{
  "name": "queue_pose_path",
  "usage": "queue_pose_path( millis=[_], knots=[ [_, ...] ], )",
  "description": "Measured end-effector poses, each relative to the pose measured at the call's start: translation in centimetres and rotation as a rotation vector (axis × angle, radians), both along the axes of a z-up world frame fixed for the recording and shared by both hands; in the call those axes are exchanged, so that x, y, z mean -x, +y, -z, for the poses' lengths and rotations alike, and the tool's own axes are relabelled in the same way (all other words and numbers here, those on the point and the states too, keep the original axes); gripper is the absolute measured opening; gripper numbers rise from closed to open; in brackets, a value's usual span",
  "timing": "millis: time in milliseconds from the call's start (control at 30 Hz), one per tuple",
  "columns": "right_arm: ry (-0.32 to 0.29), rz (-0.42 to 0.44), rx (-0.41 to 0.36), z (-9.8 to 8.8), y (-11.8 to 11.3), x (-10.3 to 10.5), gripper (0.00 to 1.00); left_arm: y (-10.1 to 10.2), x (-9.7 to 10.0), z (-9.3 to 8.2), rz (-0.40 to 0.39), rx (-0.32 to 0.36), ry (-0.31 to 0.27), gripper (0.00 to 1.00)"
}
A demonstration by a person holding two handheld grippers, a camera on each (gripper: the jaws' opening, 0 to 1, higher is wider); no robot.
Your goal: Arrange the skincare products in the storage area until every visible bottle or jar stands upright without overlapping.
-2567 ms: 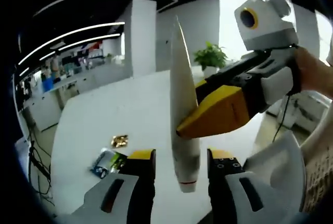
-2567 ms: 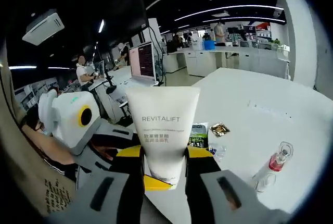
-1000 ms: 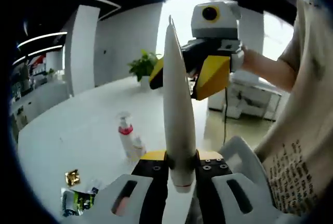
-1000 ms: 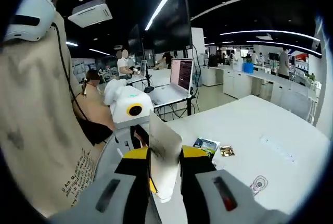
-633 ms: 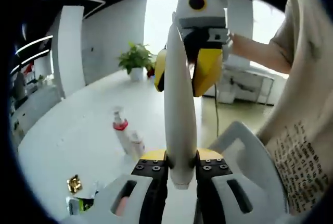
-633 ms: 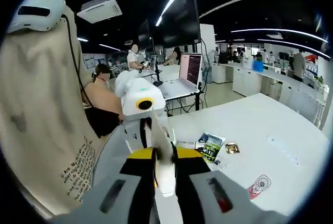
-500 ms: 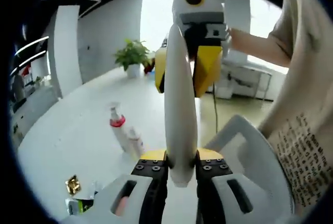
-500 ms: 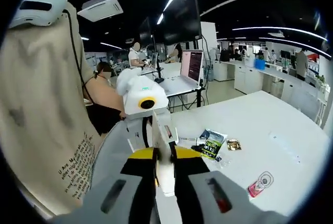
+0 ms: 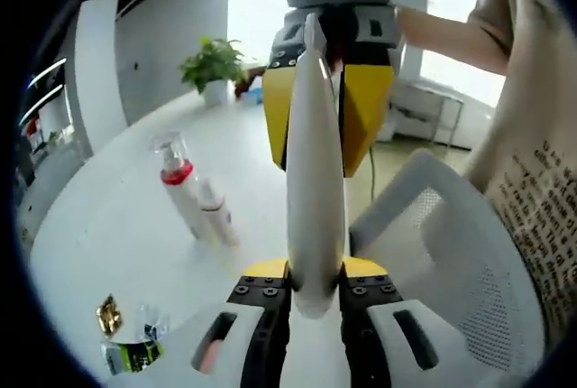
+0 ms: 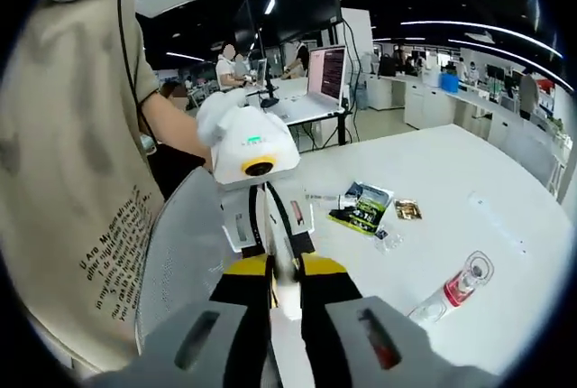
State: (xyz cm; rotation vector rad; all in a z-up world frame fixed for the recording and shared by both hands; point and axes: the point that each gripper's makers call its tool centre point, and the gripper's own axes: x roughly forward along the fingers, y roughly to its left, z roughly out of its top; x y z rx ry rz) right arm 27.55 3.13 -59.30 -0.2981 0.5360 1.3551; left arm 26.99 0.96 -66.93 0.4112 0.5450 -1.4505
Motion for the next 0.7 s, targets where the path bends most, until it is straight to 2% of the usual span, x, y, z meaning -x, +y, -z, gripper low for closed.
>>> queue_pose_path(
  millis=[467, 700],
  knots=[
    [0.024, 0.032, 0.112, 4.1, -0.3, -0.2, 0.1, -0.6, -0.1, 4.1, 0.024, -0.056, 0.017, 0.17],
    [0.03, 0.03, 0.126, 4.9, -0.4, 0.0, 0.1, -0.6, 0.0, 5.1, 0.03, -0.066, 0.024, 0.17]
  ],
)
